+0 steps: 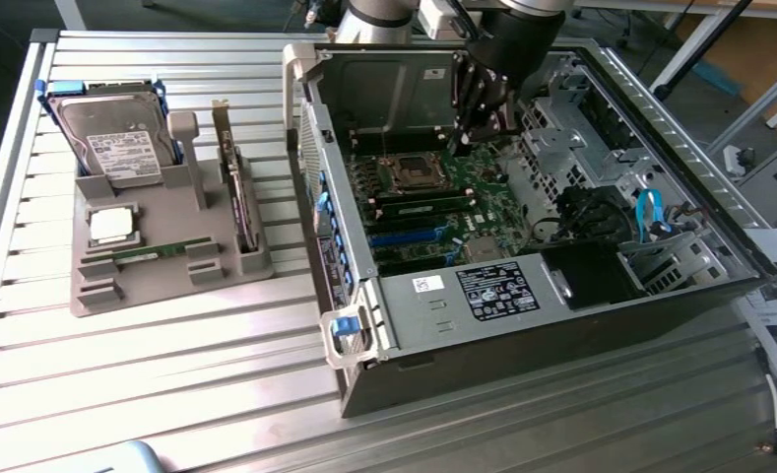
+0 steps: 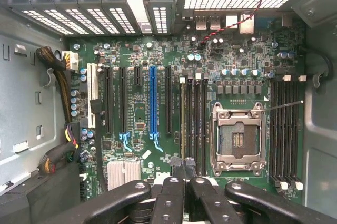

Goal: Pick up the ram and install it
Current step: 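Press down the ram until it locks into place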

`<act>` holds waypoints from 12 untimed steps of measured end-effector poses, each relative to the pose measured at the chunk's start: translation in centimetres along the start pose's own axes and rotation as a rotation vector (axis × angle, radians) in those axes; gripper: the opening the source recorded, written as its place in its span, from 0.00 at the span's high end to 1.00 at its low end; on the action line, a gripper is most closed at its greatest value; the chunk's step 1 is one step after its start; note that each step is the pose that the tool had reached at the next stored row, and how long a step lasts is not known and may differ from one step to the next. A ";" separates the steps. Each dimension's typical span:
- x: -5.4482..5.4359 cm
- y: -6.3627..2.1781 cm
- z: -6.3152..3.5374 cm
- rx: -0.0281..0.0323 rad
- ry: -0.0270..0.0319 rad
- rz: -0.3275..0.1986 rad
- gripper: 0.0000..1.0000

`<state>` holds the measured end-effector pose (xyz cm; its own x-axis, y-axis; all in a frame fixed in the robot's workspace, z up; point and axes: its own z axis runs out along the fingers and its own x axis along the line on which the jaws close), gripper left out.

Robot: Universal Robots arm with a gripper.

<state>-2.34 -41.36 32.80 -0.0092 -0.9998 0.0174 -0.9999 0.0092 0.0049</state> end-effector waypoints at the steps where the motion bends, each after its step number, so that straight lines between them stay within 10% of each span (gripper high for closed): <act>1: 0.0 0.00 0.00 0.0000 0.0000 0.000 0.89; 12: 0.0 0.00 0.00 -0.0013 -0.0003 0.073 0.89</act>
<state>-2.35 -41.36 32.81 -0.0821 -0.9965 0.0174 -0.9966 0.0821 0.0049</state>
